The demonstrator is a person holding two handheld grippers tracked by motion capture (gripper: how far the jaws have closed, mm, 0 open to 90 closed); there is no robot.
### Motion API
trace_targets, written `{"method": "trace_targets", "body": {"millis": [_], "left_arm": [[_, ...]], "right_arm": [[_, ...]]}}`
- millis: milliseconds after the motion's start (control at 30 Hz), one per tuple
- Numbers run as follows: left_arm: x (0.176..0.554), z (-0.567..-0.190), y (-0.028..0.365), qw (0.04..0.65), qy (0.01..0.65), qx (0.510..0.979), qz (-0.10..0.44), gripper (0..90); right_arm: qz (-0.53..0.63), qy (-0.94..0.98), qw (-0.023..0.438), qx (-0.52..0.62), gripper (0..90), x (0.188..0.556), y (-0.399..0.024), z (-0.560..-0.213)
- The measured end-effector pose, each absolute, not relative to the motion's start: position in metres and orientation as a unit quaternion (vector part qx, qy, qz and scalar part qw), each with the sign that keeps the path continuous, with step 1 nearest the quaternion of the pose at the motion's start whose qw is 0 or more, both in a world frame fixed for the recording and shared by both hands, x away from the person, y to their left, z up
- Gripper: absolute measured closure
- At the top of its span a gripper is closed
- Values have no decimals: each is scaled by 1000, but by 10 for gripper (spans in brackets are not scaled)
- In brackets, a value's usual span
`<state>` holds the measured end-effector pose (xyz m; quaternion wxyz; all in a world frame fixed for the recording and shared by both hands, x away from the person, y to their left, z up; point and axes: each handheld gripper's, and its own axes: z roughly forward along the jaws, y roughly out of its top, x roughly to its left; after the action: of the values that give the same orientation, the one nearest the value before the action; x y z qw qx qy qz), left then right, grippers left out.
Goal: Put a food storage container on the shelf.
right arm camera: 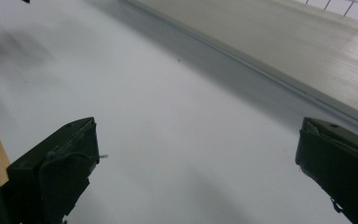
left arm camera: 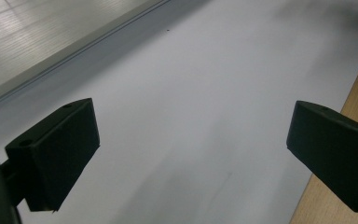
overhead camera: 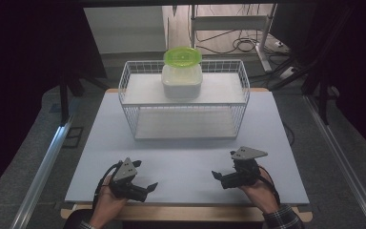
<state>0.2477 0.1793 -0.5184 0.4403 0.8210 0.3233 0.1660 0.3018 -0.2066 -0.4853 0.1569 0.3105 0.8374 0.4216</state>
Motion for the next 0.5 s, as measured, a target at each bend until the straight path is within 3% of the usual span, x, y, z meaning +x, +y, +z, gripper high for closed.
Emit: {"method": "trace_targets", "body": {"millis": [500], "left_arm": [[250,-522,179,430,327,826,160,17]], "right_arm": [[394,850,148,316,0,297,-208,-506]]}}
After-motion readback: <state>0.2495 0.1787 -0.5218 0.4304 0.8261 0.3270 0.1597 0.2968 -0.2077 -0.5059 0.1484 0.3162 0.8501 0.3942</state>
